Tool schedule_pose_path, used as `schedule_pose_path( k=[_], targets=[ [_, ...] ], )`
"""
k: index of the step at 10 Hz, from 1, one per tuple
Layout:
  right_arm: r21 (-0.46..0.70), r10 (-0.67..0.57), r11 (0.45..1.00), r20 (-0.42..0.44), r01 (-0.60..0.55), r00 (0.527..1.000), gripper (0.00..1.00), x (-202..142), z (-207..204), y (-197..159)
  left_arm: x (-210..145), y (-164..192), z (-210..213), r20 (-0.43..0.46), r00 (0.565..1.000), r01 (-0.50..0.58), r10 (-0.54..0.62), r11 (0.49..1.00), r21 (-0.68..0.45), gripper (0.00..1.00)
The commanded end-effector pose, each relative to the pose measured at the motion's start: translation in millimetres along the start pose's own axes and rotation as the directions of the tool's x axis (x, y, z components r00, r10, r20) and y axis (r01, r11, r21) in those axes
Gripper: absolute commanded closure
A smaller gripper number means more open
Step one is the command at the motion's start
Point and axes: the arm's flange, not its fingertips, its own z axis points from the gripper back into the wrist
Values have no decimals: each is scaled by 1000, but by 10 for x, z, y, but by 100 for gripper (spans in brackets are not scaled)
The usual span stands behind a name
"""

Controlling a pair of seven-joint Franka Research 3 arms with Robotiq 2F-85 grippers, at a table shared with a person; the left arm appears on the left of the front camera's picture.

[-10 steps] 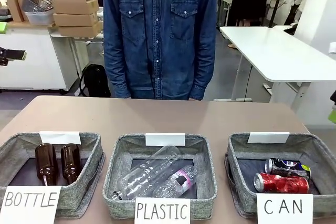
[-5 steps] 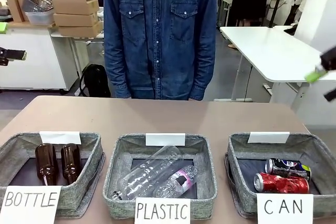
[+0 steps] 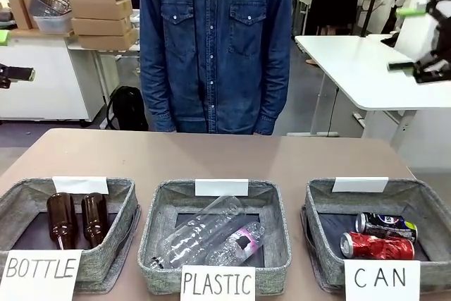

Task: Sort the can waste into the basket.
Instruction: Pick up the can waste from the table and place it in the right Fabric basket.

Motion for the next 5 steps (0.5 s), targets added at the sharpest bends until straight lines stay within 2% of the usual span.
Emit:
schedule_pose_path(
  k=[1,2,3,5],
  targets=[
    [147,38,988,93,-51,995,0,1,-172,-132,-10,-30,15,-9,1000,-1,1,1000,-2,0],
    [80,59,994,184,-75,981,0,18,-193,-146,-10,-30,15,-9,1000,-1,1,1000,-2,0],
    [104,-18,994,48,13,999,0,37,-20,-30,-10,-30,15,-9,1000,-1,1,1000,-2,0],
    [104,-18,994,48,13,999,0,37,-20,-30,-10,-30,15,-9,1000,-1,1,1000,-2,0]
  ],
)
